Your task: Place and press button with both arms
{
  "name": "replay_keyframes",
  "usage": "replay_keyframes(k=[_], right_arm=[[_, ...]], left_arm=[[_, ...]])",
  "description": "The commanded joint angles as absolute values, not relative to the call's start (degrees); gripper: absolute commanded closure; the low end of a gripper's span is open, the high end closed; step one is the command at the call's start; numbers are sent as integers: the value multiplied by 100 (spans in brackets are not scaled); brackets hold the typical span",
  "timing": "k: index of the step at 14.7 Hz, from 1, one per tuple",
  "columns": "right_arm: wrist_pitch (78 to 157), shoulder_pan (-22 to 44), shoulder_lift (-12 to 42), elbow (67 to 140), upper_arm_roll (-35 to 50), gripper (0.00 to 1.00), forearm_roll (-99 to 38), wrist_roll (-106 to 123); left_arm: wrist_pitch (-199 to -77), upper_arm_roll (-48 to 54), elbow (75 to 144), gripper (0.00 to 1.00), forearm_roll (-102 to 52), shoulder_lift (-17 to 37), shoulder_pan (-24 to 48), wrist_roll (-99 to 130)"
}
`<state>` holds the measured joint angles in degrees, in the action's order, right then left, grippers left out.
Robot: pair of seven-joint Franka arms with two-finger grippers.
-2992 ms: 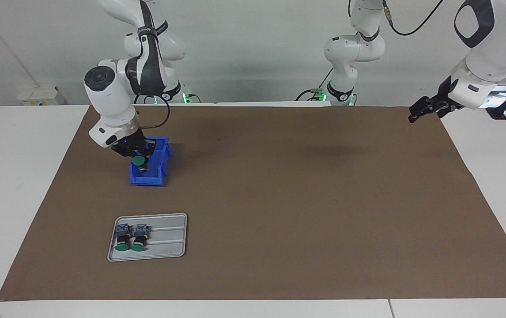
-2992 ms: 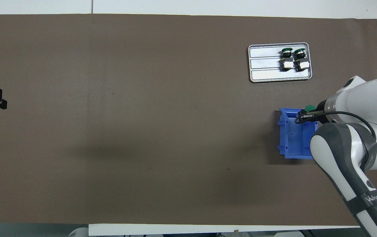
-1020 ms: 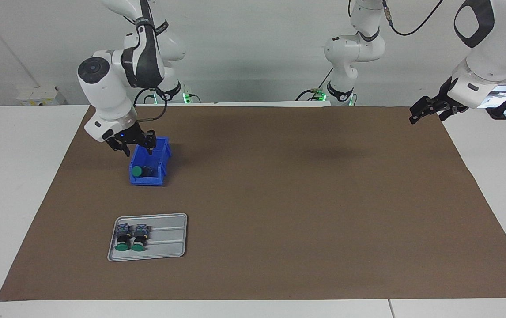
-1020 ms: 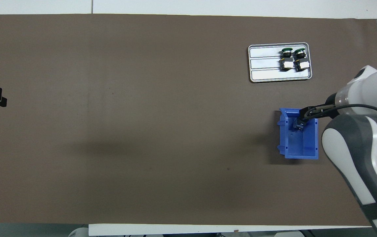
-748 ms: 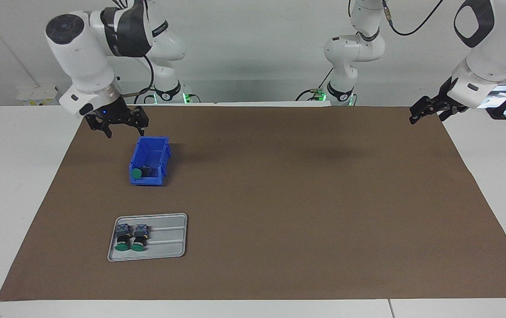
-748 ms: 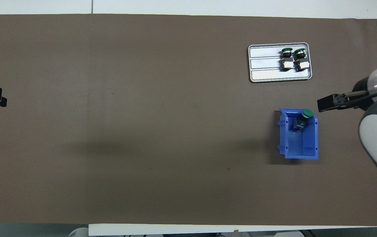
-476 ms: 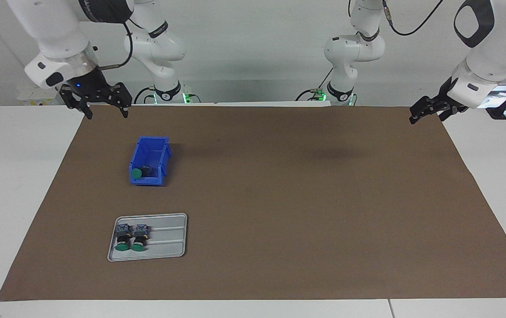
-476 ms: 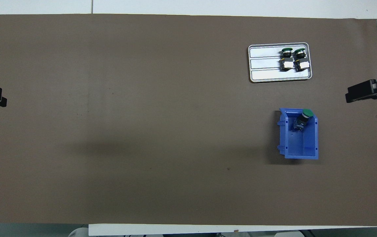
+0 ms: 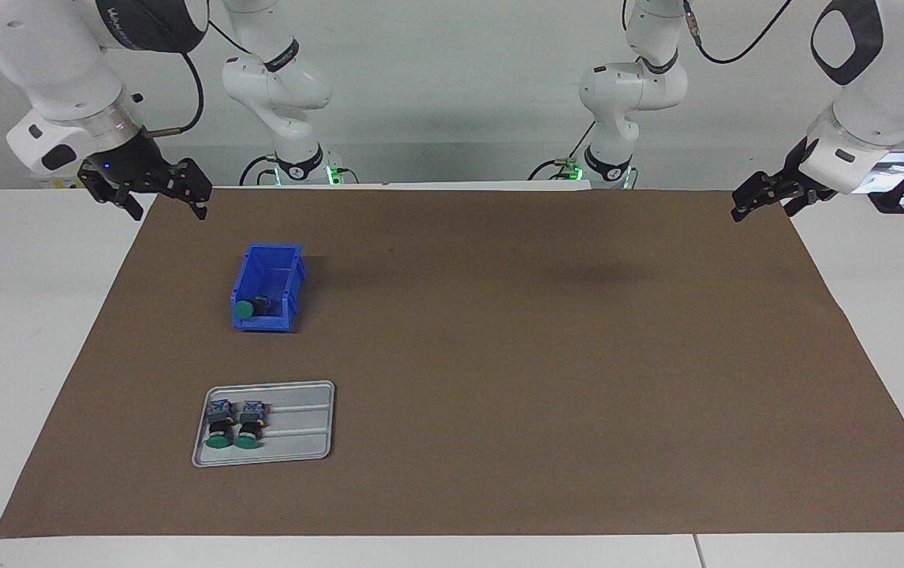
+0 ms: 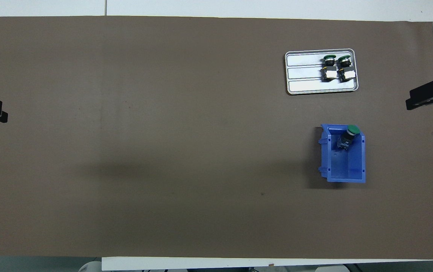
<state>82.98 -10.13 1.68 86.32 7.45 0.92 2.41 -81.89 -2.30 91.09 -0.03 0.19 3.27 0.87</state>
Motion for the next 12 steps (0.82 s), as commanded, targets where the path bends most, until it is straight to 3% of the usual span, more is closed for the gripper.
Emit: replay_keyframes(k=[1, 6, 12], right_arm=[[8130, -1046, 202, 8490, 782, 1, 79, 369], [8121, -546, 193, 8499, 282, 1, 114, 360], [8121, -439, 167, 8543, 202, 1, 114, 369]], left_arm=[[-8288, -220, 9229, 0, 88, -79, 299, 62], [-8288, -220, 9229, 0, 88, -79, 299, 62], [-8288, -220, 9229, 0, 88, -79, 299, 62]])
